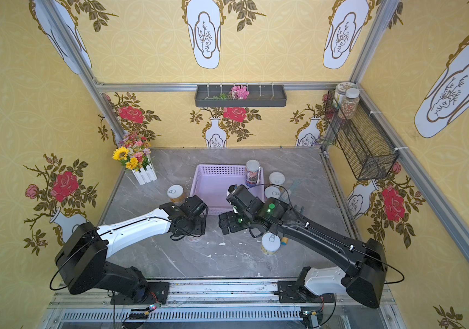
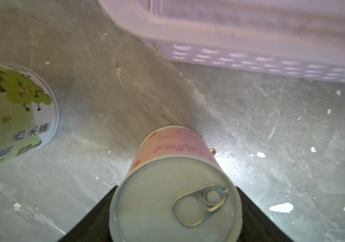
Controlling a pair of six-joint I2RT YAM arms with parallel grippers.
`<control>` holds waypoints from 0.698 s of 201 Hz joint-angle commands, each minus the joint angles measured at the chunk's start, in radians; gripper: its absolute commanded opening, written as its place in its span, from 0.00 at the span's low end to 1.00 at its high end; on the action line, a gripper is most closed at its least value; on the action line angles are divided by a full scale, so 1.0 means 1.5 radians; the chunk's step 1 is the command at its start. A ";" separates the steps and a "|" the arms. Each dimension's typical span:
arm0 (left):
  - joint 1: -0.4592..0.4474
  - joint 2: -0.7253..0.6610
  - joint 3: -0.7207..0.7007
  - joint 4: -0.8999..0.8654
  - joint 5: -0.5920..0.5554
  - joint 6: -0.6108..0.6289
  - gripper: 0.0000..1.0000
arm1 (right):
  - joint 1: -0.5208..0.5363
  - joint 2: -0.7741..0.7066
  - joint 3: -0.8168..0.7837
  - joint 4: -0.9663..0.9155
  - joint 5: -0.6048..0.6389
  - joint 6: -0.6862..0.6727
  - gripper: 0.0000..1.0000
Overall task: Put the canned food in the basket
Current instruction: Pick up the canned food from the center of the board, then place the canned food in the basket.
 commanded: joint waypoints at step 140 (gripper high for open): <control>-0.032 -0.081 0.287 -0.232 -0.025 0.031 0.71 | -0.029 -0.077 -0.037 0.048 -0.001 -0.009 0.97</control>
